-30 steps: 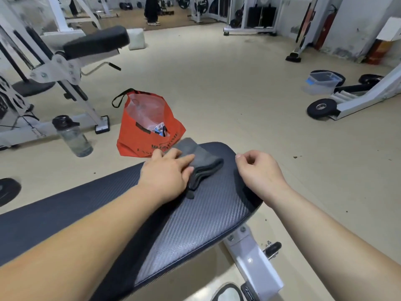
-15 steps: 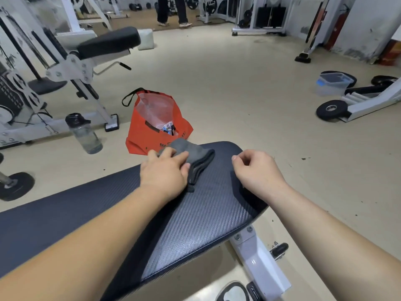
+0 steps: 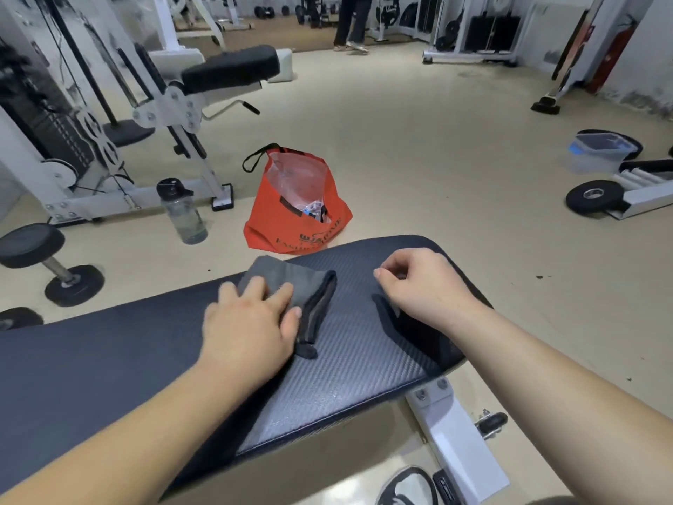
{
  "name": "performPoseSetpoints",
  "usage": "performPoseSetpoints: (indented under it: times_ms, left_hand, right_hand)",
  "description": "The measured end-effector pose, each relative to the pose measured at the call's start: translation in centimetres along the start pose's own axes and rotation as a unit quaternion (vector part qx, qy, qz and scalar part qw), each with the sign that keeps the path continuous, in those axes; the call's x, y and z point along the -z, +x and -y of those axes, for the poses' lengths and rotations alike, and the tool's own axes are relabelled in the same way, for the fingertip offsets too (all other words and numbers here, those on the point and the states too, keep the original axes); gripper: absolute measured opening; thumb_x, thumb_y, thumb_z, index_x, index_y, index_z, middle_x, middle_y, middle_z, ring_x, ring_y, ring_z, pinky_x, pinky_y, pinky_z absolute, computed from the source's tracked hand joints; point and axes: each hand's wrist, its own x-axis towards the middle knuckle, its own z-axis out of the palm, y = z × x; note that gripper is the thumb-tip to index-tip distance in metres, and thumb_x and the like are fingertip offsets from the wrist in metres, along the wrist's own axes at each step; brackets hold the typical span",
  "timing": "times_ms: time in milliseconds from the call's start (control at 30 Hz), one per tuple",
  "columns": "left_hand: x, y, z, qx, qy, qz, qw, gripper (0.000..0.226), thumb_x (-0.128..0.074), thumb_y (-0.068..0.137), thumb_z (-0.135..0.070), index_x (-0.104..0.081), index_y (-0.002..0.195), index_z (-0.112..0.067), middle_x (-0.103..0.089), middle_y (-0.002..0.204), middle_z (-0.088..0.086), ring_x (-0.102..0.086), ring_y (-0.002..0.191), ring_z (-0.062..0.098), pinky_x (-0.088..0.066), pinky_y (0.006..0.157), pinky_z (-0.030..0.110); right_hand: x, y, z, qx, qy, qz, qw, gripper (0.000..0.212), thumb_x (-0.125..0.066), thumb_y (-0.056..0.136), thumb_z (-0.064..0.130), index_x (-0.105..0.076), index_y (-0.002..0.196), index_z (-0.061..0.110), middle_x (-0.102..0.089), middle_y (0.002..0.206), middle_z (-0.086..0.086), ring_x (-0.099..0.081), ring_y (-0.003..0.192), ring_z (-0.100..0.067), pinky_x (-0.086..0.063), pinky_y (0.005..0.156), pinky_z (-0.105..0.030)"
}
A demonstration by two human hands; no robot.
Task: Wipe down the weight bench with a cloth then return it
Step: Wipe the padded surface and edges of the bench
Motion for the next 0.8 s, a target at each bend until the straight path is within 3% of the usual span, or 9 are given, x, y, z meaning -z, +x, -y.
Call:
performPoseSetpoints:
  times_ms: [67, 200, 267, 400, 433, 500, 567, 633, 800]
  left_hand:
    - [0.5, -3.7, -1.4, -0.087, -0.021, -0.041, 0.995, 0.054, -0.033, 0.095, -0.063, -0.054, 0.138, -0.04, -0.06, 0.115, -0.002, -0.048, 0.095, 0.034, -0.05, 0.073, 0.043]
    - [1.3, -5.8, 1.9, -0.289, -0.071, -0.018, 0.954, 0.051, -0.034, 0.097, -0.066, -0.051, 0.14, -0.046, -0.06, 0.119, -0.009, -0.05, 0.089, 0.026, -0.053, 0.071, 0.042]
    - [1.0, -3.8, 4.8, -0.225, -0.034, 0.006, 0.974, 0.054, -0.029, 0.096, -0.068, -0.048, 0.143, -0.049, -0.058, 0.123, -0.01, -0.05, 0.096, 0.026, -0.055, 0.078, 0.041]
    - [0.4, -1.2, 6.2, 0.049, 0.003, 0.047, 0.998, 0.055, -0.029, 0.098, -0.063, -0.044, 0.146, -0.043, -0.051, 0.129, -0.001, -0.046, 0.112, 0.033, -0.053, 0.084, 0.043]
    - [0.3, -1.9, 5.5, 0.047, 0.016, 0.038, 0.998, 0.055, -0.029, 0.098, -0.062, -0.044, 0.146, -0.039, -0.052, 0.127, 0.001, -0.046, 0.11, 0.034, -0.051, 0.082, 0.044]
    - [0.4, -4.6, 4.2, -0.057, 0.0, -0.009, 0.998, 0.057, -0.029, 0.097, -0.063, -0.047, 0.144, -0.037, -0.055, 0.119, 0.001, -0.047, 0.102, 0.032, -0.05, 0.075, 0.043]
    - [1.1, -6.6, 5.2, -0.193, -0.049, 0.002, 0.98, 0.057, -0.03, 0.096, -0.068, -0.049, 0.143, -0.041, -0.056, 0.114, -0.002, -0.047, 0.093, 0.029, -0.053, 0.07, 0.042]
    - [1.0, -5.3, 8.3, -0.232, -0.049, 0.007, 0.971, 0.057, -0.03, 0.095, -0.071, -0.048, 0.143, -0.048, -0.056, 0.116, -0.007, -0.05, 0.094, 0.026, -0.054, 0.074, 0.042]
    - [0.1, -0.8, 13.3, 0.083, -0.001, 0.074, 0.994, 0.056, -0.026, 0.097, -0.066, -0.044, 0.143, -0.04, -0.049, 0.13, 0.005, -0.048, 0.116, 0.034, -0.053, 0.088, 0.046]
  right_hand:
    - [-0.5, 0.2, 1.0, 0.005, -0.011, 0.005, 1.0, 0.021, -0.064, 0.09, 0.046, -0.074, 0.092, 0.027, -0.075, 0.093, 0.012, -0.069, 0.097, -0.015, -0.058, 0.089, -0.04]
    - [-2.0, 0.6, 3.2, 0.018, -0.012, 0.028, 0.999, 0.019, -0.065, 0.09, 0.044, -0.073, 0.092, 0.028, -0.074, 0.095, 0.012, -0.068, 0.098, -0.017, -0.058, 0.09, -0.041]
    - [-2.8, 0.7, 4.4, 0.032, -0.01, 0.035, 0.999, 0.018, -0.064, 0.09, 0.044, -0.073, 0.091, 0.028, -0.074, 0.094, 0.012, -0.069, 0.096, -0.016, -0.058, 0.089, -0.041]
    - [-4.1, 0.8, 6.8, 0.059, -0.011, 0.053, 0.997, 0.021, -0.064, 0.091, 0.043, -0.074, 0.096, 0.025, -0.074, 0.098, 0.008, -0.068, 0.096, -0.017, -0.058, 0.088, -0.04]
    - [-4.5, 0.7, 7.4, 0.067, -0.014, 0.056, 0.996, 0.021, -0.064, 0.091, 0.043, -0.074, 0.096, 0.025, -0.074, 0.099, 0.008, -0.068, 0.097, -0.018, -0.058, 0.088, -0.041]
    - [-5.3, 0.8, 8.3, 0.078, -0.02, 0.062, 0.995, 0.021, -0.064, 0.091, 0.043, -0.074, 0.097, 0.025, -0.074, 0.101, 0.007, -0.067, 0.099, -0.018, -0.057, 0.089, -0.041]
    - [-6.0, 0.8, 9.1, 0.087, -0.038, 0.069, 0.993, 0.021, -0.064, 0.092, 0.043, -0.074, 0.098, 0.026, -0.073, 0.104, 0.006, -0.067, 0.102, -0.019, -0.057, 0.089, -0.041]
    - [-6.6, 0.9, 9.6, 0.091, -0.052, 0.075, 0.992, 0.021, -0.063, 0.092, 0.043, -0.074, 0.1, 0.027, -0.073, 0.107, 0.005, -0.067, 0.104, -0.02, -0.058, 0.09, -0.041]
    - [-7.7, 1.0, 10.9, 0.107, -0.076, 0.095, 0.987, 0.023, -0.063, 0.094, 0.041, -0.074, 0.107, 0.025, -0.072, 0.112, 0.005, -0.066, 0.109, -0.019, -0.057, 0.091, -0.042]
